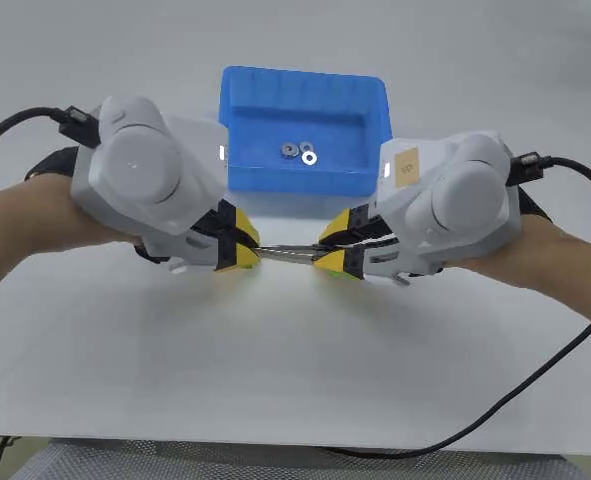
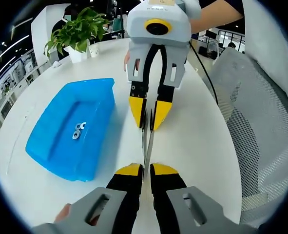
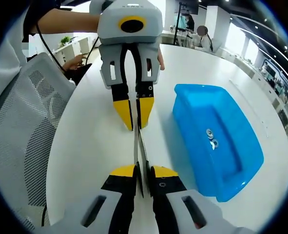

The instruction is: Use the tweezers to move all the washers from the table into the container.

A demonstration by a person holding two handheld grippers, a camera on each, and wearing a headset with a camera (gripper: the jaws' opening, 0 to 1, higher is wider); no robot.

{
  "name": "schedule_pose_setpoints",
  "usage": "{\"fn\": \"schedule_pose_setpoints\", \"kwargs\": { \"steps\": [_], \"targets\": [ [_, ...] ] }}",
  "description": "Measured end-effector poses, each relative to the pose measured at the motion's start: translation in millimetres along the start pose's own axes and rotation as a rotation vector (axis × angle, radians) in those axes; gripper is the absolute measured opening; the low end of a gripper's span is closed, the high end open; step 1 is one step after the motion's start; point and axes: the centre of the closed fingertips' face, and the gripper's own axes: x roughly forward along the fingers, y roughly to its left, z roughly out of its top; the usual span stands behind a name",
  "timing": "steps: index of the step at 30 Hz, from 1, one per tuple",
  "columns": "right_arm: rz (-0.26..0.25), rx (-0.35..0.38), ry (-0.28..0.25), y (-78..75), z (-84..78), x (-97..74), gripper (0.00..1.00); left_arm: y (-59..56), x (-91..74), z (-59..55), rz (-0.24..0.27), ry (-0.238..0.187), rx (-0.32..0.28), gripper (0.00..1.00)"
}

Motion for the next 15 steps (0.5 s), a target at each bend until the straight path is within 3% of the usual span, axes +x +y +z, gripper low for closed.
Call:
{"fn": "schedule_pose_setpoints", "kwargs": {
  "steps": [6,11,13,15],
  "targets": [
    [-0.018,0.000,-0.001,-2.0,-0.2,-3.4,0.16,3.4,-1.3,-2.4,0.016,0.029,0.012,0.15],
    [-0.049,0.041,-0.038,-6.6,4.7,-14.2,0.17,3.6,-10.5,-4.6,0.042,0.040,-0.007,0.18],
    [-0.064,0.072,-0.066,-6.5,7.8,-20.3,0.19,-5.2,-16.9,2.4,0.014,-0.007,-0.074,0.21],
    [-0.068,0.112,-0.093,-2.8,10.0,-26.6,0.20,-4.6,-25.1,9.4,0.040,-0.048,-0.144,0.22]
  ]
}}
